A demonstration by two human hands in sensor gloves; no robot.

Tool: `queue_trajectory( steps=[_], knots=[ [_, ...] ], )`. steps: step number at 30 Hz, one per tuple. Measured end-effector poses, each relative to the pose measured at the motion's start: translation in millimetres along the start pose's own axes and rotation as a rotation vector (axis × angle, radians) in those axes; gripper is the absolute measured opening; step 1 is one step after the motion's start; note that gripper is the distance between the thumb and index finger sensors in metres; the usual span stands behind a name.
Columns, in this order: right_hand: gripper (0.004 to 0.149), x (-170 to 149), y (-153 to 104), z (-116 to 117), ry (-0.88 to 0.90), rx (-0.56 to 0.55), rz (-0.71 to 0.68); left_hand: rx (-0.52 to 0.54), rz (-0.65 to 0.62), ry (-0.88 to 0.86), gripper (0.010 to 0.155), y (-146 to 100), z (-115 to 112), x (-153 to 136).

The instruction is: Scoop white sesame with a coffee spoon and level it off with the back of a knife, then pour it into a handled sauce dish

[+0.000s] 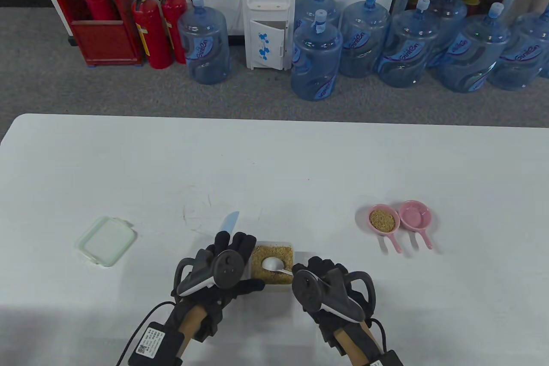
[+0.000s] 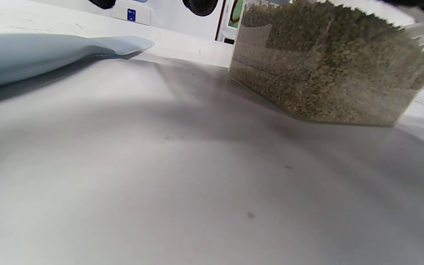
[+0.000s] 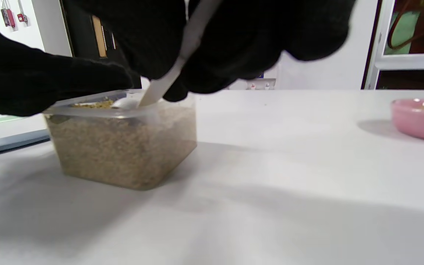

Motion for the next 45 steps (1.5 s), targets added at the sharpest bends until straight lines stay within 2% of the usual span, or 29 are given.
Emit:
queue_trajectory(
  steps=[12,25,32,45],
  knots=[
    [0.042,-24,0,8,0.383,0.026,0.106,-0.003,0.0,-0.003,0.099,1,0,0],
    [0.043,-59,-3,36,0.824,0.053,0.238,-0.003,0.0,-0.006,0.099,1,-1,-1],
    [0.042,-62,-7,30,0.84,0.008,0.233,-0.003,0.0,-0.007,0.099,1,-1,-1],
    [0.043,-63,-8,30,0.849,0.005,0.232,-0.004,0.0,-0.008,0.099,1,-2,-1]
  ],
)
Point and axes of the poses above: the tracker on the back of each hand, its own x axis roughly to the thumb side, its own y axis roughly from the wrist to the fingertips, z = x × y, the point moved 2 cm from there along y, roughly from the wrist to the fingertips, and after that the axes turned 15 degrees about -z, right-handed, at the moved point
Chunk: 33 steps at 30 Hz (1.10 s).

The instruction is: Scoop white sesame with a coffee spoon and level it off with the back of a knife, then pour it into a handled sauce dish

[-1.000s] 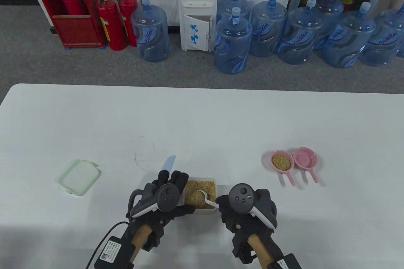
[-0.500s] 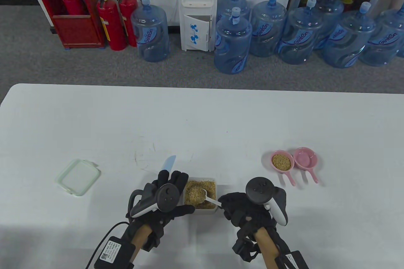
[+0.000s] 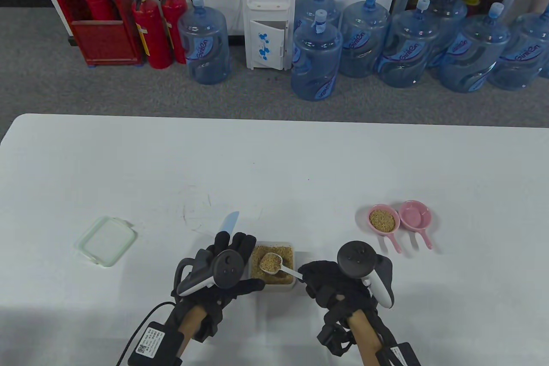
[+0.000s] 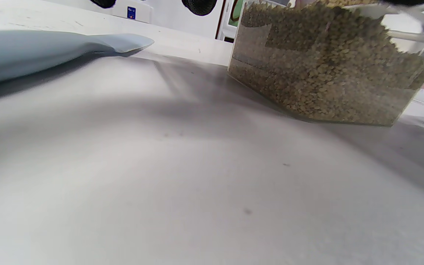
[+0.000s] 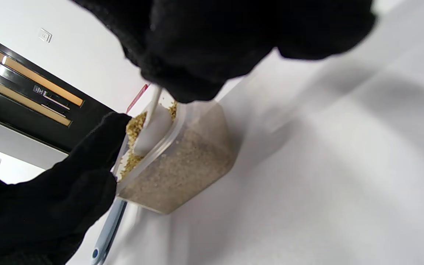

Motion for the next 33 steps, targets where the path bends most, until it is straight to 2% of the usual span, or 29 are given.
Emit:
queue_trajectory(
  steps=[8,11,13,16,19,23,28,33],
  knots=[
    [0.043,-1,0,0,0.0,-0.001,-0.002,-0.004,-0.008,0.002,0.099,-2,3,-2],
    [0.043,-1,-1,-1,0.007,-0.005,-0.006,0.051,0.022,-0.004,0.098,-9,15,-11],
    [0.043,-1,-1,-2,0.006,-0.009,-0.007,0.094,0.071,-0.001,0.095,-16,24,-21],
    [0.043,-1,-2,-3,0.003,-0.011,-0.007,0.12,0.233,0.07,0.086,-30,35,-41],
    [0.043,-1,-2,-4,0.002,-0.014,-0.009,0.075,0.414,0.157,0.077,-40,38,-63],
    [0.043,-2,-3,-4,-0.004,-0.016,-0.011,-0.093,0.539,0.071,0.068,-41,25,-78],
    [0.043,-2,-3,-5,-0.006,-0.017,-0.013,-0.159,0.549,0.182,0.063,-26,14,-67],
    [0.043,-2,-3,-5,-0.005,-0.015,-0.014,-0.152,0.539,0.233,0.058,-17,11,-63]
  ],
)
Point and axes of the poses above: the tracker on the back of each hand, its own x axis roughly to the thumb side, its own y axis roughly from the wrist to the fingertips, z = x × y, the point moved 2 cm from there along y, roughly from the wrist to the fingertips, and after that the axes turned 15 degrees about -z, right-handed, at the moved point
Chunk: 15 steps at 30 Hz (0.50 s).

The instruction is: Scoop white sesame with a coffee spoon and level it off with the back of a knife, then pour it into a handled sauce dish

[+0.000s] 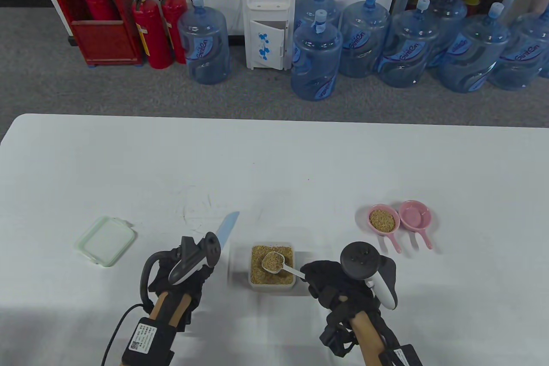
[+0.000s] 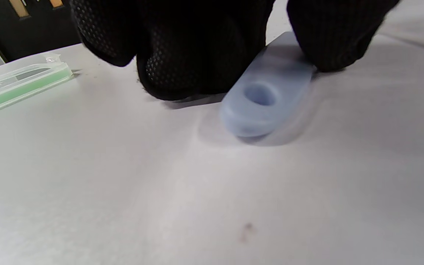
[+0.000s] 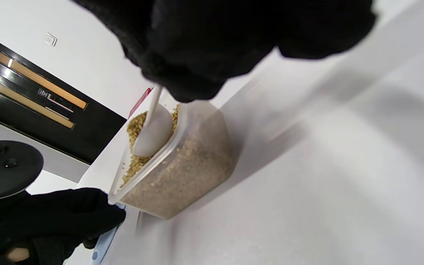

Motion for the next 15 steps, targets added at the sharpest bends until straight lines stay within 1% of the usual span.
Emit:
queue_trajectory(
  steps=[5,7,10,13,15],
  knots=[
    [0.043,0,0,0,0.003,0.001,-0.001,-0.013,-0.006,-0.069,0.056,2,-1,-6],
    [0.043,0,0,0,0.004,0.0,-0.002,-0.006,-0.029,-0.116,0.05,2,-2,-6],
    [0.043,0,0,-1,0.008,-0.005,-0.005,-0.003,-0.034,-0.11,0.049,2,-2,-7],
    [0.043,0,-1,-1,0.013,-0.009,-0.005,0.049,-0.065,-0.207,0.047,-2,4,-9],
    [0.043,0,-1,-1,0.013,-0.011,-0.006,0.129,-0.11,-0.259,0.047,-11,16,-6]
  ],
)
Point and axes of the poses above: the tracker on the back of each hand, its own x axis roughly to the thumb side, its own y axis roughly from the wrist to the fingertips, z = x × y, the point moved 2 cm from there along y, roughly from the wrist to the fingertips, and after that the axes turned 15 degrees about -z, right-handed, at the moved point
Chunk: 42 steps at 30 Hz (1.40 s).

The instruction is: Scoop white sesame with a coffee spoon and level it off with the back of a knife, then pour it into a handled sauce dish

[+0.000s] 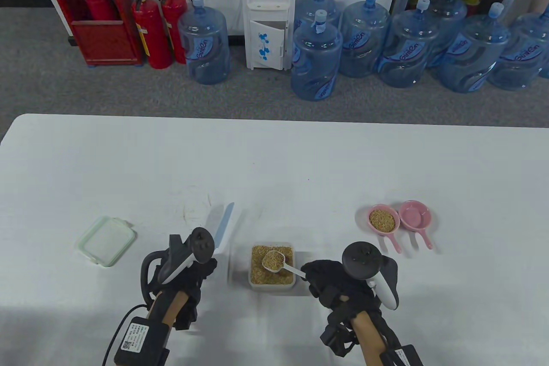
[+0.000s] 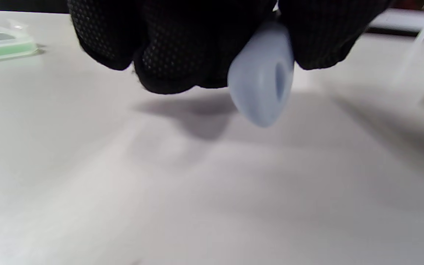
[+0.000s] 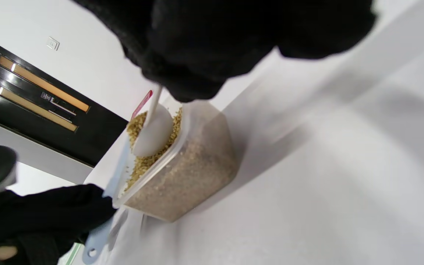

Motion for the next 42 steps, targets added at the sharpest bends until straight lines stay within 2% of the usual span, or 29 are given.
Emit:
queue_trajectory(
  steps=[3,6,10,13,18,42],
  knots=[
    [0.043,0,0,0,0.001,0.001,-0.001,0.089,-0.114,-0.078,0.046,-12,13,17],
    [0.043,0,0,0,0.001,0.002,-0.001,0.101,-0.241,-0.172,0.047,-24,18,38],
    [0.043,-1,0,0,-0.001,0.0,-0.002,0.019,-0.405,-0.204,0.046,-37,13,77],
    [0.043,-1,0,-1,0.0,-0.003,-0.002,-0.032,-0.454,-0.174,0.046,-41,7,96],
    [0.043,-1,-1,-1,-0.001,-0.004,-0.004,-0.081,-0.446,-0.123,0.046,-41,-3,107],
    [0.042,0,-2,-5,-0.01,0.004,-0.019,-0.12,-0.315,-0.11,0.046,-28,-3,74]
  ],
)
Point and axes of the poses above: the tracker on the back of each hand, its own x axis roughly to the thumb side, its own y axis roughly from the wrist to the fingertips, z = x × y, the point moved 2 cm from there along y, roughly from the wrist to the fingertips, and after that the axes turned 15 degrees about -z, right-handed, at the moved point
